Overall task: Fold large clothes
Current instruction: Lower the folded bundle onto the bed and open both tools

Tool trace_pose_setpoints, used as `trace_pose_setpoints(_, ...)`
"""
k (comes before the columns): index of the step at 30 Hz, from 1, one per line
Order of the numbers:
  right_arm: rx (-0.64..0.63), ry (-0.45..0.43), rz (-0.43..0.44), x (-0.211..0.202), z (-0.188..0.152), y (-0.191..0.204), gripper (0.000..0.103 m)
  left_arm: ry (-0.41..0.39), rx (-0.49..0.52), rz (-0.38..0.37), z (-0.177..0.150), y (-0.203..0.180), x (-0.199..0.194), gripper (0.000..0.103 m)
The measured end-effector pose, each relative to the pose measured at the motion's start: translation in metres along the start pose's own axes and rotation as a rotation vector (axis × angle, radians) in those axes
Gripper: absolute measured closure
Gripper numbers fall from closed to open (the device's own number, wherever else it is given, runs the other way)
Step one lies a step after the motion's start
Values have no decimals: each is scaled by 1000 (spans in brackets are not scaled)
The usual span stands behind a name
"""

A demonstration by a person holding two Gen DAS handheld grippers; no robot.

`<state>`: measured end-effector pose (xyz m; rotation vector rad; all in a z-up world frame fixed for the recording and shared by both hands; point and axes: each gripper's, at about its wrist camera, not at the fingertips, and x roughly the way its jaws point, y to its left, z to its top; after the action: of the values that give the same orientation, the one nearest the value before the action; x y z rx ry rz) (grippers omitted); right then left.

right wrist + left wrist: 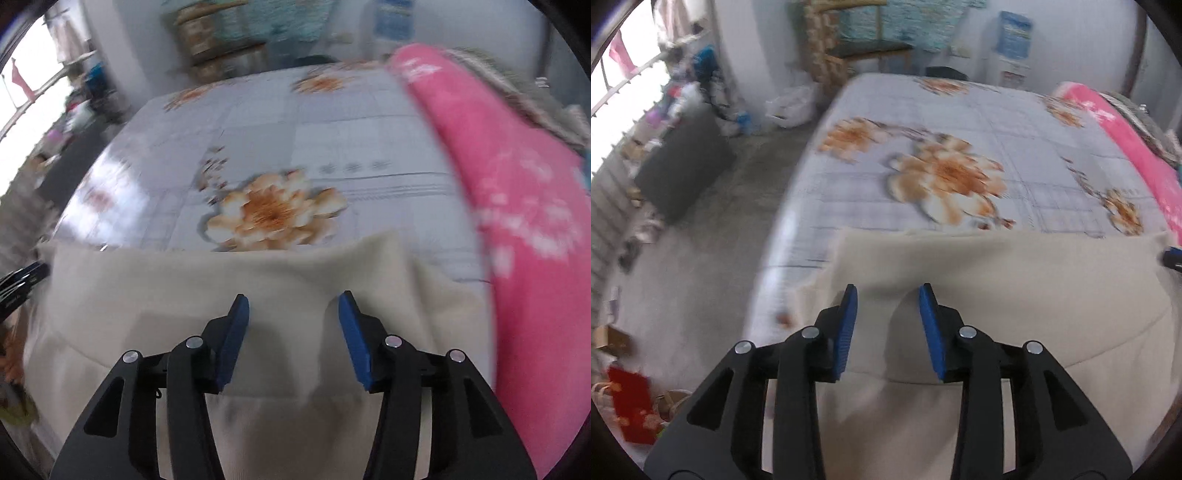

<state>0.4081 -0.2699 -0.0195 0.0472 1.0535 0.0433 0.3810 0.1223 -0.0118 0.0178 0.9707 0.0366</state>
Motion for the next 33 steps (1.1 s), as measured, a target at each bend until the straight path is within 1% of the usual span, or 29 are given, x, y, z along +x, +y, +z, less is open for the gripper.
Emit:
trace_pose_setpoints(1, -11, -26, 7, -12, -4, 4, 54, -22, 2, -19, -1, -1, -10, 71)
trace_pose_setpoints(3, -59, -89, 86, -44, -22, 22, 54, -66, 34, -78, -7, -8, -35, 70)
trace_pose_setpoints(4, -78, -102, 98, -53, -30, 30, 54, -84, 69, -124, -14, -17, -49, 67)
trace_pose_setpoints(5, -107, -110, 112, -61, -41, 43, 54, -86, 110, -172, -22, -30, -59, 63)
trace_pose_setpoints(6, -132, -107, 135, -63, -51, 55, 53, -77, 152, -209, -32, -44, -65, 61)
trace_pose_setpoints(7, -154, -96, 148, -61, -61, 67, 52, -65, 178, -225, -39, -53, -66, 60)
trace_pose_setpoints(8, -179, -84, 139, -59, -70, 77, 51, -42, 209, -233, -49, -67, -64, 59)
trace_pose_setpoints(9, -199, -72, 117, -51, -74, 85, 50, -13, 237, -220, -60, -80, -56, 58)
trace_pose_setpoints(11, -240, -39, 31, -26, -88, 100, 43, 22, 268, -160, -75, -94, -38, 56)
trace_pose_setpoints(12, -258, -67, -2, -26, -99, 103, 42, -4, 271, -135, -81, -96, -36, 54)
trace_pose_setpoints(13, -276, -64, -54, -30, -103, 107, 43, -18, 268, -128, -85, -92, -41, 54)
trace_pose_setpoints(14, -261, -62, -63, -36, -106, 107, 43, -27, 253, -126, -88, -88, -49, 54)
trace_pose_setpoints(16, -212, -95, 14, -59, -116, 104, 43, -52, 211, -179, -96, -77, -68, 53)
trace_pose_setpoints(17, -197, -111, 44, -66, -122, 100, 42, -63, 196, -210, -104, -71, -78, 48)
trace_pose_setpoints(18, -183, -119, 57, -70, -128, 96, 42, -64, 187, -222, -113, -66, -83, 44)
trace_pose_setpoints(19, -183, -106, 68, -67, -141, 95, 42, -53, 182, -214, -119, -62, -82, 39)
trace_pose_setpoints(20, -201, -96, 65, -58, -148, 96, 41, -27, 181, -195, -127, -61, -74, 38)
trace_pose_setpoints(21, -223, -108, 56, -52, -152, 96, 41, -14, 184, -191, -132, -60, -68, 37)
trace_pose_setpoints(22, -254, -145, 41, -52, -157, 99, 40, -59, 198, -186, -138, -60, -70, 36)
trace_pose_setpoints(24, -253, -133, 35, -57, -155, 99, 40, -57, 204, -142, -139, -62, -76, 34)
trace_pose_setpoints(25, -229, -126, 47, -63, -150, 96, 40, -58, 179, -145, -136, -59, -81, 34)
trace_pose_setpoints(26, -201, -144, 54, -72, -149, 90, 40, -79, 141, -165, -134, -52, -89, 33)
trace_pose_setpoints(27, -171, -180, 46, -83, -148, 81, 40, -105, 102, -173, -135, -43, -98, 29)
trace_pose_setpoints(28, -144, -204, 31, -89, -150, 70, 39, -124, 73, -165, -135, -35, -100, 21)
trace_pose_setpoints(29, -121, -212, 15, -90, -153, 63, 38, -127, 55, -151, -137, -29, -99, 18)
trace_pose_setpoints(30, -81, -202, -9, -85, -154, 49, 38, -103, 39, -129, -138, -22, -91, 18)
trace_pose_setpoints(31, -48, -168, -23, -73, -157, 36, 37, -68, 28, -116, -140, -19, -82, 18)
trace_pose_setpoints(32, -21, -123, -17, -59, -159, 26, 32, -13, 8, -109, -142, -15, -68, 18)
trace_pose_setpoints(33, 5, -111, 20, -53, -161, 19, 32, -10, -7, -117, -144, -12, -63, 18)
